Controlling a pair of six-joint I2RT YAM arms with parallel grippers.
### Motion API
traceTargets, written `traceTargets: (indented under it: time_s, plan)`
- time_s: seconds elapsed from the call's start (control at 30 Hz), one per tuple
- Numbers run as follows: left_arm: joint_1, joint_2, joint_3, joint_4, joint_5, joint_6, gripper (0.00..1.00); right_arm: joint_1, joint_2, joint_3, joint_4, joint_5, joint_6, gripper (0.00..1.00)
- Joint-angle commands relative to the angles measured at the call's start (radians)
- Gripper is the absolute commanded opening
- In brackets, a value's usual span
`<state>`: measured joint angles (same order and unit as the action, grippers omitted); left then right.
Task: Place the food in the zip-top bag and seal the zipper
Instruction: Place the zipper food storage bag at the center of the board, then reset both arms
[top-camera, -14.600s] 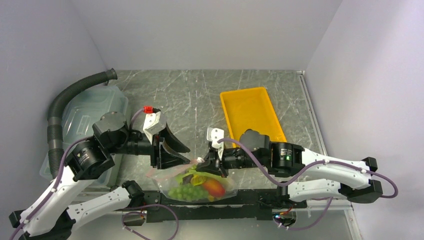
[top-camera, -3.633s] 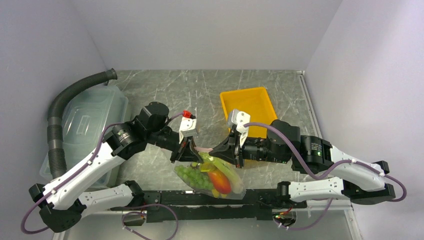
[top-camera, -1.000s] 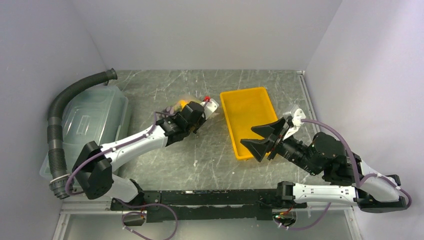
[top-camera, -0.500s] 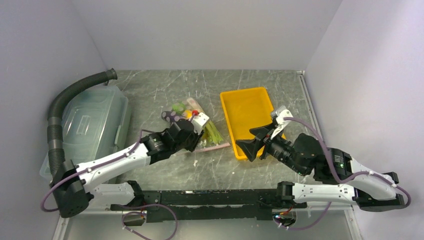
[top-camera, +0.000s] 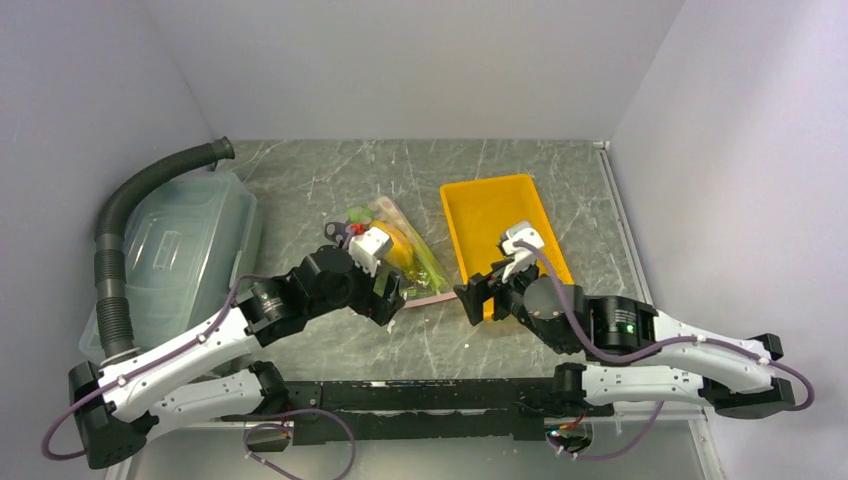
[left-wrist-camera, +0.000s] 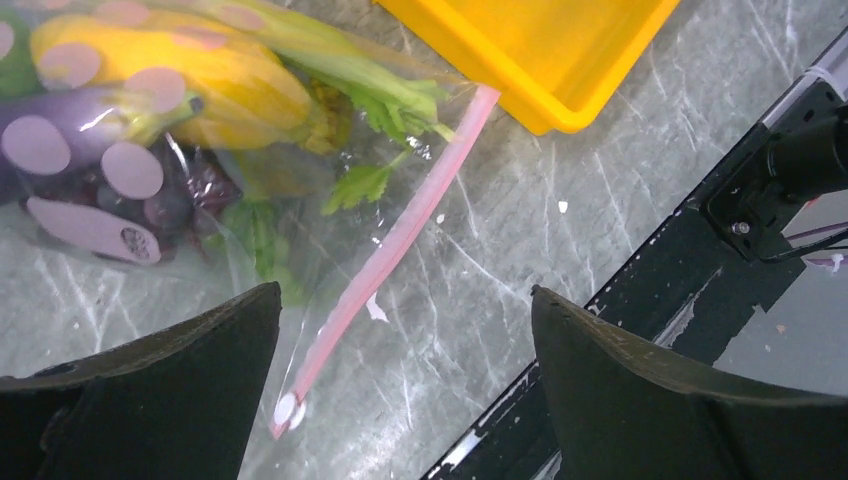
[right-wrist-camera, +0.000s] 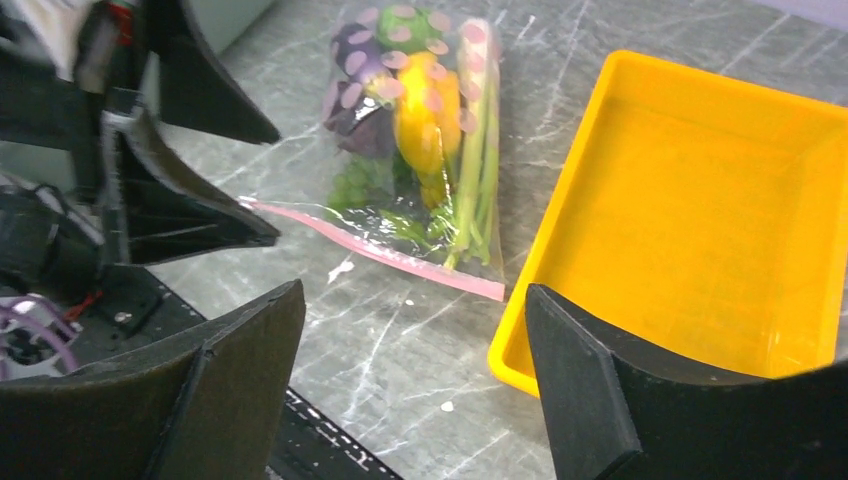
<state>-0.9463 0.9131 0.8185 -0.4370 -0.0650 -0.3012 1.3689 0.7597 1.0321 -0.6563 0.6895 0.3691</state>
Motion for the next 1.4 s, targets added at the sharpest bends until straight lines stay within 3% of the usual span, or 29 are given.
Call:
traceTargets:
  time_s: [0.0, 0.13, 0.3, 0.47, 0.77, 0.9, 1.07, 1.37]
  plan:
    - [-0.003, -0.026, 0.087, -0.123, -0.075, -0.079, 1.0, -0.02, 0.036, -0.016, 0.053, 0.063, 0.004, 0.89]
    - [-0.003, 0.011, 0.184, -0.266, -0.168, -0.134, 1.0, -0.154, 0.052, -0.06, 0.111, -0.074, -0.027, 0.94]
    - [0.046, 0.101, 0.266, -0.345, -0.147, -0.112, 1.0, -0.396, 0.117, -0.105, 0.171, -0.276, -0.041, 0.96]
    - [0.348, 0.129, 0.275, -0.332, 0.083, -0.089, 1.0, -0.604, 0.128, -0.152, 0.229, -0.437, -0.04, 0.99]
    - [0.609, 0.075, 0.278, -0.305, 0.156, -0.067, 1.0, -1.052, 0.036, -0.218, 0.252, -0.739, 0.034, 1.0]
    - [0.737, 0.01, 0.241, -0.268, 0.216, -0.079, 1.0, -1.103, -0.037, -0.253, 0.271, -0.722, 0.07, 1.0]
    - [0.742, -0.105, 0.172, -0.205, 0.21, -0.063, 1.0, -1.103, -0.18, -0.316, 0.308, -0.639, 0.038, 1.0]
    - [0.742, -0.244, 0.118, -0.157, 0.229, -0.031, 1.0, -1.102, -0.34, -0.417, 0.418, -0.672, 0.022, 1.0]
